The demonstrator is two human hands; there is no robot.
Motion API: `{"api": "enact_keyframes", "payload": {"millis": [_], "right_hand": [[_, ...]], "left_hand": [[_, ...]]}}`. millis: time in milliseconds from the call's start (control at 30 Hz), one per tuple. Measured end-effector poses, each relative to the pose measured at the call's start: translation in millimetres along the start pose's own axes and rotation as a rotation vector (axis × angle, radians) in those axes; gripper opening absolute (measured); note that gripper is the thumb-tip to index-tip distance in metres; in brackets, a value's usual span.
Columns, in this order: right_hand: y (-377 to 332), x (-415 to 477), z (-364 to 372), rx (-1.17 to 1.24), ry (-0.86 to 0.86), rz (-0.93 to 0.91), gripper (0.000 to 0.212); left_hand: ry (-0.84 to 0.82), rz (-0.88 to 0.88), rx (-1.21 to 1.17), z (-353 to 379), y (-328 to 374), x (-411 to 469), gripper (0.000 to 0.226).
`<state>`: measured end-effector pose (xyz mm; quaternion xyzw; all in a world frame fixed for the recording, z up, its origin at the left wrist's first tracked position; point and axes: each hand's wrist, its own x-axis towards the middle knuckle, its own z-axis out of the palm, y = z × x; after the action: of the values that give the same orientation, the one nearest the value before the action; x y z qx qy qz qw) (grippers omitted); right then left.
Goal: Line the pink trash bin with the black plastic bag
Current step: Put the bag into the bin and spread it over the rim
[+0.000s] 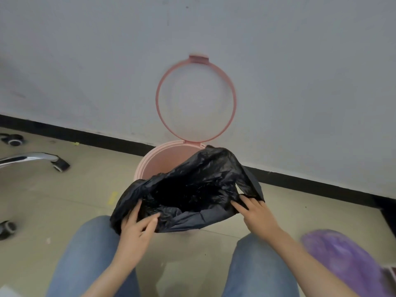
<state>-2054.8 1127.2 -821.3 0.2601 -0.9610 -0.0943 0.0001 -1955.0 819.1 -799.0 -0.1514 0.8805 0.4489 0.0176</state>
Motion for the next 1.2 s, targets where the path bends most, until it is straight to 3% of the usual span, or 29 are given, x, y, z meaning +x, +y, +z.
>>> {"api": "enact_keyframes", "payload": {"millis": [100, 167, 300, 400, 533, 633, 800, 1000, 1100, 1200], "right_hand": [[-4.1, -2.9, 2.9, 0.178, -0.083, 0.070, 0.067], [-9.3, -2.0, 0.6, 0.258, 0.033, 0.064, 0.059], [-19.8, 1.5, -12.8, 0.200, 0.302, 0.129, 0.021], [-28.1, 5.5, -19.7, 0.235, 0.362, 0.176, 0.038], [-25.4, 3.9, -14.4, 0.219, 0.230, 0.162, 0.053], [-11.0, -0.2, -12.1, 0.155, 0.279, 0.075, 0.058], [14.2, -2.2, -4.8, 0.069, 0.443, 0.015, 0.041], [-14.6, 3.4, -20.2, 0.230, 0.647, 0.088, 0.029], [-46.7, 24.0, -30.1, 0.224, 0.370, 0.109, 0.047], [-50.3, 50.4, -27.0, 0.528, -0.004, 0.333, 0.058]], "left_hand": [[0.174, -0.186, 0.109, 13.9, 26.8, 3.7, 0.029], [0.213, -0.059, 0.330, 26.5, 40.4, -0.2, 0.034], [0.049, 0.267, 0.636, 56.5, 57.4, 1.2, 0.047], [-0.122, 0.287, 0.776, 65.7, 51.5, 12.4, 0.050], [-0.299, 0.226, 0.827, 64.1, 34.0, 14.8, 0.066], [-0.342, 0.235, 0.856, 57.7, 30.8, 15.2, 0.060], [-0.374, 0.229, 0.832, 50.9, 30.7, 13.8, 0.064], [-0.363, 0.254, 0.837, 50.9, 31.2, 13.7, 0.064], [-0.363, 0.254, 0.818, 50.7, 30.8, 11.9, 0.065], [-0.362, 0.277, 0.810, 50.3, 29.6, 12.0, 0.064]]}}
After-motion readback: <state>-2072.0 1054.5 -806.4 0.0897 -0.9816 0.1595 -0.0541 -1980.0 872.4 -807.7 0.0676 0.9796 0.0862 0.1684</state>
